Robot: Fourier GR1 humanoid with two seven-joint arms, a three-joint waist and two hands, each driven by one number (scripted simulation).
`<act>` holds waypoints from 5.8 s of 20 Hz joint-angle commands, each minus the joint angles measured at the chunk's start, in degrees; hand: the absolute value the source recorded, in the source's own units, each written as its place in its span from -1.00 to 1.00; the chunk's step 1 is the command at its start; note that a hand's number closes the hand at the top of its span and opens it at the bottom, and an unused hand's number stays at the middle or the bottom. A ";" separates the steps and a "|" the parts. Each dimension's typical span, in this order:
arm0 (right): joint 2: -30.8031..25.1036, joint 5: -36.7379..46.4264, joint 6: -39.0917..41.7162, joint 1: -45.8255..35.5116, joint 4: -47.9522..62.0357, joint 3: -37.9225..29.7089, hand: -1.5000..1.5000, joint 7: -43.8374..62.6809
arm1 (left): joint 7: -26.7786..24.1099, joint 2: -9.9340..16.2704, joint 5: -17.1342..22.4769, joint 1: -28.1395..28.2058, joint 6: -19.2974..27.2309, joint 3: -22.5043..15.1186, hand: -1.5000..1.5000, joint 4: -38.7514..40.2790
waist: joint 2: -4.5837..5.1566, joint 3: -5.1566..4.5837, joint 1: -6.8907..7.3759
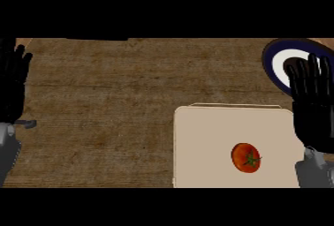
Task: Pick the tomato from the tray and place it in the plate
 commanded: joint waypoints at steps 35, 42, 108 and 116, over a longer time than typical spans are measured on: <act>-5.86 43.08 1.93 33.74 -6.09 1.74 -1.00 -17.99 | -2.34 -6.56 -4.32 9.18 -15.54 -4.95 0.00 9.10 | 1.01 1.58 -1.14; -2.49 57.78 -2.74 29.09 -6.86 7.21 -1.00 -5.43 | -4.48 -11.13 -7.88 6.92 -13.58 -5.40 0.00 13.32 | 1.09 1.59 -1.17; -1.62 76.02 -3.61 -33.91 24.52 -16.37 1.00 28.59 | -3.84 -16.53 -14.56 8.31 -22.54 3.35 0.00 12.84 | 1.19 1.62 -0.67; -12.29 68.69 -6.82 -39.47 45.35 -26.91 1.00 19.59 | -3.93 -18.37 -16.35 7.45 -20.58 2.70 0.00 12.30 | 1.44 1.66 -0.11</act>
